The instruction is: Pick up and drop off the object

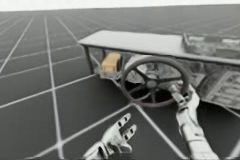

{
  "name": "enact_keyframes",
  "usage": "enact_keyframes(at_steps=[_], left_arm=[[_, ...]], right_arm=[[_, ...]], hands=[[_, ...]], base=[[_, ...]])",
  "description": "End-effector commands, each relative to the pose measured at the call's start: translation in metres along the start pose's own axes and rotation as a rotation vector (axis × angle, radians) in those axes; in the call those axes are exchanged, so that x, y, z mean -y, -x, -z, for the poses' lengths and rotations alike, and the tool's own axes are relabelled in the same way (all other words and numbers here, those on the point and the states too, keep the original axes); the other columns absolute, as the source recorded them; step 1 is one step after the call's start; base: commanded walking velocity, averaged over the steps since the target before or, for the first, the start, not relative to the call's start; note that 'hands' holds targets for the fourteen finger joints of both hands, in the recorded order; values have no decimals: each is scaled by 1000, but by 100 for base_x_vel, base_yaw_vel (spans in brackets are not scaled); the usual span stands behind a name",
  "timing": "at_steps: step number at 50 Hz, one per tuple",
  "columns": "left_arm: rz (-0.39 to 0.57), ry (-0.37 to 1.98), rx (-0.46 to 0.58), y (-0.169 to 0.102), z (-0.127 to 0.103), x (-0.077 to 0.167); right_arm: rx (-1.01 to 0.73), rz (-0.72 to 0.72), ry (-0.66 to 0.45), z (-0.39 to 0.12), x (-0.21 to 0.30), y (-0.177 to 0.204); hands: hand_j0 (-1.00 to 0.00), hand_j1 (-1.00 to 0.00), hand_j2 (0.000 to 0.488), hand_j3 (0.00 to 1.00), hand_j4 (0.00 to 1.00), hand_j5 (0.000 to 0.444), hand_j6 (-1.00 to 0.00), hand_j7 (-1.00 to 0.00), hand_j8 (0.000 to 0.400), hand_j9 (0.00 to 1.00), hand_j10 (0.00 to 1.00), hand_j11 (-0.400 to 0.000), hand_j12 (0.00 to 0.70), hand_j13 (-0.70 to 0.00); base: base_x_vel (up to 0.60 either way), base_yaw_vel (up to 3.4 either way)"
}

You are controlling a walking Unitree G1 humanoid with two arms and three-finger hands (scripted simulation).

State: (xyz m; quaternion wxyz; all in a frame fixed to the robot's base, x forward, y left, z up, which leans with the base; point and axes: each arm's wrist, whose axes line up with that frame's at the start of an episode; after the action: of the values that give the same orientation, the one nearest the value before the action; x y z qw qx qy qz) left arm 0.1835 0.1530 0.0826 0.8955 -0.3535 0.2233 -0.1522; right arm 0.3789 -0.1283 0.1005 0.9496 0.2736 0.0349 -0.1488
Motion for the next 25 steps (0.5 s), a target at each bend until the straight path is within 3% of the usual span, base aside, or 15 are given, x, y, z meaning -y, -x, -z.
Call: enact_keyframes(at_steps=[1,25], left_arm=[[7,-15,-5,-2,-1,4],[7,-15,-5,-2,-1,4]], right_arm=[[27,5,-26,-7,3,-2],[27,5,-26,-7,3,-2]], hands=[[0,0,0,1000,1000,0,0,0,0,1000,1000,-400,0,-700],[0,0,0,1000,1000,0,0,0,0,1000,1000,-400,0,-700]], base=[[59,1],[48,-1]])
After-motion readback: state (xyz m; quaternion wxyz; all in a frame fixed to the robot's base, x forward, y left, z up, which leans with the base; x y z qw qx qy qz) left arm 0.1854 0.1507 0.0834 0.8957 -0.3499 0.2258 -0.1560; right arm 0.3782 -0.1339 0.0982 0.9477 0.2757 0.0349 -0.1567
